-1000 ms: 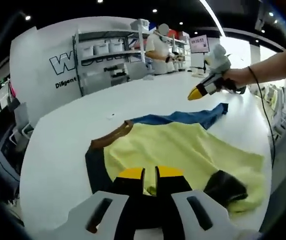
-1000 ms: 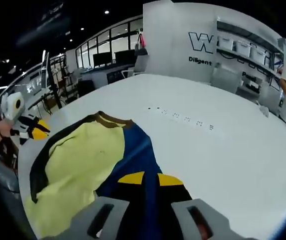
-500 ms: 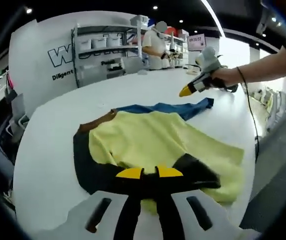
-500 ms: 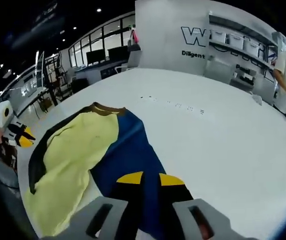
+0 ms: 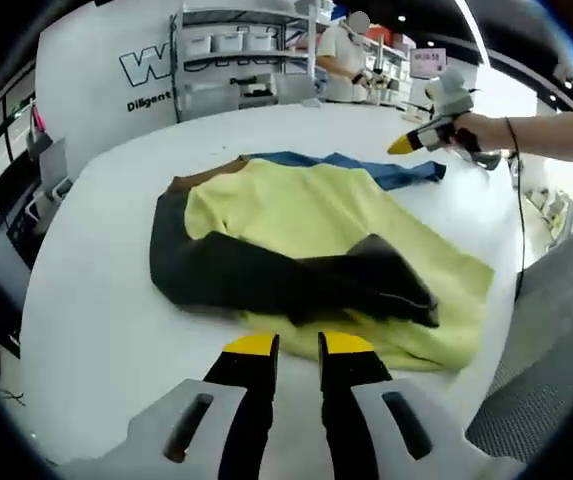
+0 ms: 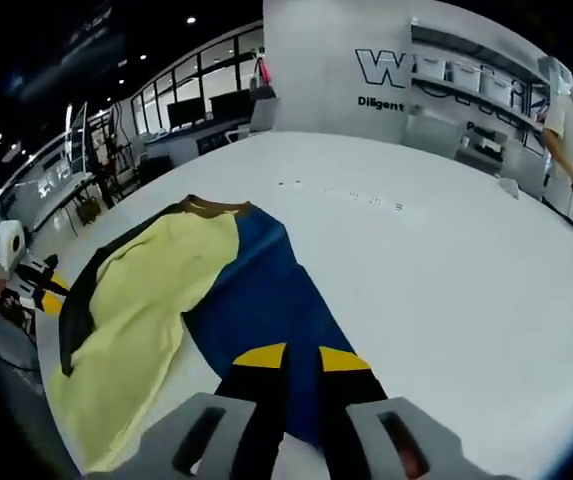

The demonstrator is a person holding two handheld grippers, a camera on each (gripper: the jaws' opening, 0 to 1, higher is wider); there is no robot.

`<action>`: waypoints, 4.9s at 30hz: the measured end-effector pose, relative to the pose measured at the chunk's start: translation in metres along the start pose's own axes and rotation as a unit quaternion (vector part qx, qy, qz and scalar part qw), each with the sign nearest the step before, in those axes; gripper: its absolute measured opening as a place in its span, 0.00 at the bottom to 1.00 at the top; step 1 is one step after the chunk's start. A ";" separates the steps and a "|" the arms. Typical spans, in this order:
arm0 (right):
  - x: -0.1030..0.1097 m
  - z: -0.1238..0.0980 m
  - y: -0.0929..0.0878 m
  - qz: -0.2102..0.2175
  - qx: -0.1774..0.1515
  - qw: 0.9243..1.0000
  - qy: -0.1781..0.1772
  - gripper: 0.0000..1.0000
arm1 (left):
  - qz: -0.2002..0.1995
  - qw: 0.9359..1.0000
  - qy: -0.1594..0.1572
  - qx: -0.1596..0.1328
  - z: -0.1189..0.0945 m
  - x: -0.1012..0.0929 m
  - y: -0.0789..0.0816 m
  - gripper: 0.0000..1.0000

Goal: Fold the garment on the visible template until the final outline fits inside the template.

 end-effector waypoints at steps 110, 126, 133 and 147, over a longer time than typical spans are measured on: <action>0.172 -0.087 -0.071 0.046 0.149 0.986 0.067 0.00 | -0.139 0.985 0.083 0.063 -0.028 0.039 0.005 0.03; 0.168 -0.089 -0.080 0.040 0.174 0.982 0.063 0.00 | -0.038 0.984 0.138 0.109 -0.023 0.060 -0.007 0.03; 0.166 -0.089 -0.083 0.032 0.179 0.981 0.062 0.00 | -0.026 0.983 0.140 0.115 -0.019 0.065 -0.009 0.03; 0.163 -0.087 -0.079 0.031 0.185 0.980 0.059 0.00 | 0.004 0.990 0.119 0.080 -0.030 0.066 -0.013 0.10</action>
Point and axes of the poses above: the point that each gripper's makers call its tool centre point, and the gripper's own axes: z roughly forward along the fingers, x roughly to its left, y roughly out of its top, the point moved 10 cm from there along -z, roughly backward along the fingers, and after that the axes turned 14 degrees about -z, right-handed, at the moved point
